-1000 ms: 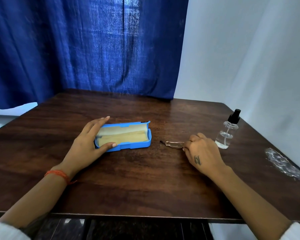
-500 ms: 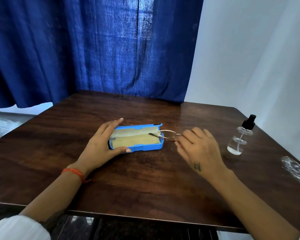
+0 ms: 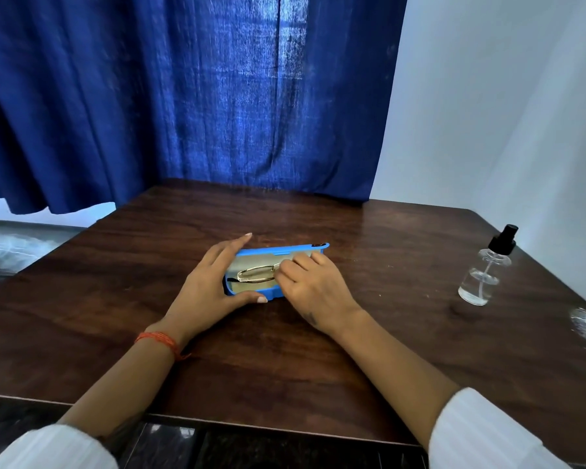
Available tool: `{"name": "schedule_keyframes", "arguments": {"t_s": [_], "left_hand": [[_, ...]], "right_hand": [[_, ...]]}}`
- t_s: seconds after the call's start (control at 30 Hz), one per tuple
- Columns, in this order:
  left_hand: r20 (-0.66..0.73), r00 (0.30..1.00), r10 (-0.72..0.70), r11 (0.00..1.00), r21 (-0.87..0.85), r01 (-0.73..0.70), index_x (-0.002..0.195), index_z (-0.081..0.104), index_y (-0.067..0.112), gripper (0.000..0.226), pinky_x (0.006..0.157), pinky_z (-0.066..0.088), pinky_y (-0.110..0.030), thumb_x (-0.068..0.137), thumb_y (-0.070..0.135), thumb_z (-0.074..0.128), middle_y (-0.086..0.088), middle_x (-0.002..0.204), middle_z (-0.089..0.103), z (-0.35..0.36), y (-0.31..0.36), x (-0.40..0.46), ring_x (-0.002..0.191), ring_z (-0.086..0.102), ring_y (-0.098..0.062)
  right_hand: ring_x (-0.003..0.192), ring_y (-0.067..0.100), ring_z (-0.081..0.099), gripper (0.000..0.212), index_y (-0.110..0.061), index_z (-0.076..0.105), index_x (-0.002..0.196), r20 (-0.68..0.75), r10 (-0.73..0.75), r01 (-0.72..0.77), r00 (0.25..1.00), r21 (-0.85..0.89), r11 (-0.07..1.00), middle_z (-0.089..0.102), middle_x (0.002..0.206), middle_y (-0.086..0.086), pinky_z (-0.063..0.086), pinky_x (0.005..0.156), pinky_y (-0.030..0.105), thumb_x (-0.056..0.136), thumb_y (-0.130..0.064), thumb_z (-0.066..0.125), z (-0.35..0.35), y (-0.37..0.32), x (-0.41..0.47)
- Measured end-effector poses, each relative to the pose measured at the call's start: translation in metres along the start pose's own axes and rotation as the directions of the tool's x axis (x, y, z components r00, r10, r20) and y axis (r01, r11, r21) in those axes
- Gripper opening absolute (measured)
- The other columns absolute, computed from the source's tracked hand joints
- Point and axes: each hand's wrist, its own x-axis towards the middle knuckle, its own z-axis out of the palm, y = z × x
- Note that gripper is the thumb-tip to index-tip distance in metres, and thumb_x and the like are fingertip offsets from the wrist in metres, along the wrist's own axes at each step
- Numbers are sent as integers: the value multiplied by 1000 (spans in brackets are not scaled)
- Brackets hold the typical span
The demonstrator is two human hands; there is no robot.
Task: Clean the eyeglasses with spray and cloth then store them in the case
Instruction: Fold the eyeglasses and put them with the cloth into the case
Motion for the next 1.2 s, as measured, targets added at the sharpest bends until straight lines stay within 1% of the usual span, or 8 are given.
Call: {"name": "schedule_keyframes", "arguments": {"t_s": [0.23, 0.47, 0.57, 0.7, 0.87, 0.93, 1.03, 1.2], "left_hand": [[-11, 1000, -1, 1000, 4, 1, 141, 28, 35, 97, 100, 33, -23, 57, 57, 71, 4, 134, 43, 0, 0, 0, 120, 39, -4], [-10, 1000, 13, 1000, 27, -13, 141, 27, 33, 94, 99, 33, -23, 61, 54, 72, 3, 135, 43, 1, 0, -1, 120, 38, -4], [-3, 1000, 16, 999, 44, -16, 142, 27, 32, 94, 99, 34, -24, 62, 53, 72, 2, 136, 42, 0, 0, -1, 120, 38, -4], [2, 1000, 17, 999, 47, -18, 142, 28, 31, 93, 100, 34, -24, 63, 48, 74, 2, 138, 41, 0, 0, -1, 121, 37, -4], [-1, 1000, 28, 999, 31, -28, 141, 29, 31, 91, 102, 34, -26, 65, 45, 76, 1, 138, 41, 0, -1, -3, 124, 38, -7], [-4, 999, 37, 999, 15, -37, 141, 30, 32, 90, 105, 34, -28, 65, 47, 77, 2, 138, 41, 0, -1, -4, 126, 38, -8], [9, 1000, 25, 1000, 4, -25, 139, 34, 34, 87, 108, 31, -29, 64, 58, 72, 4, 140, 39, 0, -2, -4, 130, 35, -8], [-10, 1000, -12, 999, -44, 11, 128, 49, 41, 58, 105, 27, -25, 75, 61, 61, 9, 141, 38, -2, 1, -5, 129, 34, -4]], "right_hand": [[68, 19, 62, 31, -16, 75, 88, 179, 200, -230, 963, 166, 959, 70, 76, -3, 47, 62, 26, 74, -14, 47, -9, -9, -12], [109, 21, 58, 42, -11, 63, 119, 278, 246, -327, 929, 302, 895, 64, 119, 4, 49, 93, 36, 91, -36, 46, -28, -21, -27], [137, 22, 34, 70, -11, 44, 138, 474, 158, -315, 866, 273, 909, 43, 145, 4, 24, 114, 38, 95, -57, 14, -34, -26, -26], [143, 12, -10, 91, -18, 8, 150, 617, 110, -349, 780, 281, 894, 4, 158, -4, -13, 114, 32, 75, -66, -11, -34, -23, -24], [145, 14, 0, 83, -19, 19, 148, 571, 112, -385, 813, 383, 840, 16, 156, -2, -3, 117, 33, 83, -69, 8, -34, -20, -27], [138, 20, 29, 63, -16, 45, 137, 355, 251, -396, 900, 430, 811, 46, 143, 3, 16, 115, 30, 89, -55, 35, -34, -13, -26], [119, 19, 47, 41, -15, 61, 122, 71, 518, -490, 852, 455, 744, 63, 122, 2, 23, 102, 16, 86, -33, 53, -33, 9, -19], [138, 17, 24, 45, -30, 43, 137, 460, 609, -753, 646, 512, 413, 32, 150, -1, 18, 106, 26, 94, -39, 50, -19, 40, -9]]}}
